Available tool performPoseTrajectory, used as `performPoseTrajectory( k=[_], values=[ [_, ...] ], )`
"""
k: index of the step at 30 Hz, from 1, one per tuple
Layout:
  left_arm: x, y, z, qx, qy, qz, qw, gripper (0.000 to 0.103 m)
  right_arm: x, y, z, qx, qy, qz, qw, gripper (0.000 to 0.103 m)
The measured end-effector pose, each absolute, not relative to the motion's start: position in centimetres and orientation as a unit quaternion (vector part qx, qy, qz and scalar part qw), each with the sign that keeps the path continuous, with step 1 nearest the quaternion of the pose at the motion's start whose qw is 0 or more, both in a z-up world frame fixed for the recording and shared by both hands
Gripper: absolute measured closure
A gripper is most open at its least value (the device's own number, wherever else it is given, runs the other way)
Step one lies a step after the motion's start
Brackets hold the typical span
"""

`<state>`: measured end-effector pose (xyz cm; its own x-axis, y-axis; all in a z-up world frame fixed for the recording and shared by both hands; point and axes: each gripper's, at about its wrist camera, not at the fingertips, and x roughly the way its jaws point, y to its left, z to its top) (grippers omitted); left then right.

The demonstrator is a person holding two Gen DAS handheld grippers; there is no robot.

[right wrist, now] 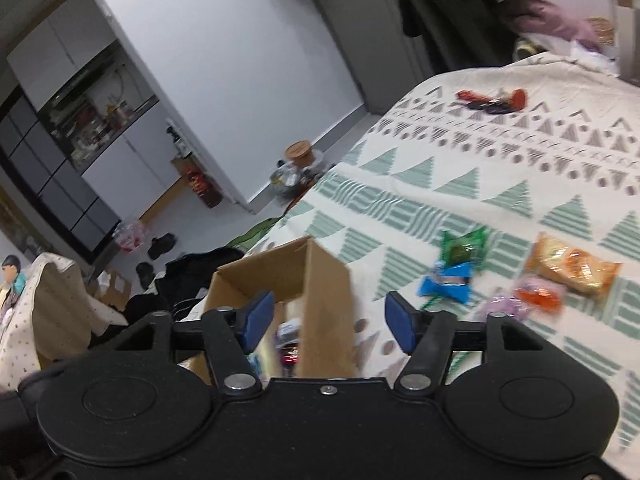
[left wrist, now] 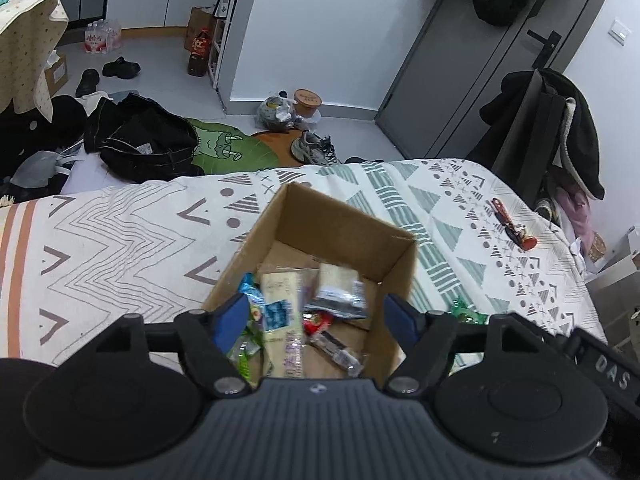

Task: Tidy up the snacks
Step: 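Open both tools to drop the blue candy and pastry packet into the box, then move both open tools back to the snack pile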

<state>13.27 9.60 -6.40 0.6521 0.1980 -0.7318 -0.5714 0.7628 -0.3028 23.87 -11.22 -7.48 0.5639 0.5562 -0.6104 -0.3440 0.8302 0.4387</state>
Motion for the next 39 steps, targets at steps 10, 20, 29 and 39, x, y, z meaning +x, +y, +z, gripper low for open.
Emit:
performPoseTrajectory(
  k=[10, 20, 29, 39],
  values=[
    [14.6, 5.6, -4.5, -0.245, 0.352, 0.186, 0.884, 0.019, 23.8, -18.2, -5.5, 0.136, 0.389, 0.208, 0.887, 0.021],
    [16.2, 2.5, -5.2, -0.243, 0.358, 0.167, 0.886, 0.019, 25.2, -22.8, -6.9, 0.164, 0.399, 0.149, 0.890, 0.020],
    [17.9, 0.5, -6.3, -0.233, 0.368, 0.159, 0.886, 0.019, 27.1, -24.0, -7.1, 0.167, 0.391, 0.159, 0.891, 0.020],
    [20.6, -1.5, -8.1, -0.224, 0.378, 0.166, 0.883, 0.019, 30.6, -24.9, -8.0, 0.172, 0.401, 0.163, 0.885, 0.020]
  ],
)
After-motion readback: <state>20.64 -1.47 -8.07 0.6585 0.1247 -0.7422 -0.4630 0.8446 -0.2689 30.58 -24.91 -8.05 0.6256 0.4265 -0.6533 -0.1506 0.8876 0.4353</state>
